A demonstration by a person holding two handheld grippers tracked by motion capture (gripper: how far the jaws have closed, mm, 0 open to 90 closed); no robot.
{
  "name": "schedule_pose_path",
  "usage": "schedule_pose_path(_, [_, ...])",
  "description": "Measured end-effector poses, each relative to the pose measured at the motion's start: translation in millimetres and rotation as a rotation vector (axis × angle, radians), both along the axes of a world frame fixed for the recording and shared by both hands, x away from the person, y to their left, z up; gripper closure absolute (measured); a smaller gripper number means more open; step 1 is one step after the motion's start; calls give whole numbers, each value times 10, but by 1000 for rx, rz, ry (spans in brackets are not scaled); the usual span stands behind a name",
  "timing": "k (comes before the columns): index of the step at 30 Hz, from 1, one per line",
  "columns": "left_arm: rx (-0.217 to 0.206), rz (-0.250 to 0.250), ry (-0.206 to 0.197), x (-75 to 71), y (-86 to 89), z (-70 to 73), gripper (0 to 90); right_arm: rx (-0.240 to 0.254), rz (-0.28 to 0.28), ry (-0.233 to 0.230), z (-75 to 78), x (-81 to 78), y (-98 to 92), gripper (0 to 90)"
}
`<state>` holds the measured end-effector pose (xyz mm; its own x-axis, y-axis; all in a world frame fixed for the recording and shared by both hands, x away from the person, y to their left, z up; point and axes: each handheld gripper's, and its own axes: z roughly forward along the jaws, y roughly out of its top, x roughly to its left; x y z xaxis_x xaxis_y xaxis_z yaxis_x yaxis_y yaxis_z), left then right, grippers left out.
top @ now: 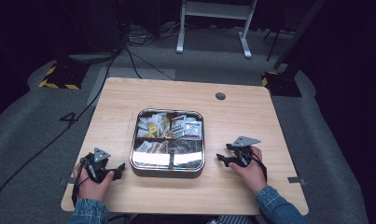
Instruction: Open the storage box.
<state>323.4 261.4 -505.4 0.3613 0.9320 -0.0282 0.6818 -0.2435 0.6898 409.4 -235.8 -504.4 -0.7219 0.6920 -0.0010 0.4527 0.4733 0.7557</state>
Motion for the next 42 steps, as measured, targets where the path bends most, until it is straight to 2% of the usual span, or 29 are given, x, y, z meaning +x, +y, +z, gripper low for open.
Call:
schedule_pose_path(17, [0,-4,1,3,-1,0,149,-2,-13,0,1,-8,10,341])
schedule_pose_path(18, [0,-2,1,2,-3,0,149,-1,-11,1,2,-10,12,368])
schedule_pose_path(20, [0,-4,1,3,-1,1,149,5,28,1,13,-7,21,448])
schedule_pose_path(24, [0,-2,0,1,-3,0,150,5,43,-8,146,-20,25,465])
schedule_pose_path(25, [4,-6,-1,0,-4,1,151,12,39,-20,268,-31,17,468])
schedule_pose_path(26, [4,-6,-1,0,-4,1,152,12,39,-20,268,-31,17,468])
schedule_pose_path(27, [4,-8,1,-3,-7,3,154,46,46,-7,373,-32,9,469])
schedule_pose_path(28, [4,-8,1,-3,-7,3,154,46,46,-7,373,-32,9,469])
schedule_pose_path(30, [4,-9,2,-3,-7,3,152,91,72,37,504,-9,16,476])
schedule_pose_path(32, [0,-10,1,-1,-6,1,151,98,76,40,552,-2,25,475])
schedule_pose_path(35, [1,-12,1,0,-5,1,151,88,105,25,735,14,102,475])
schedule_pose_path(42, [1,-12,0,3,-7,0,149,105,153,-3,907,33,253,437])
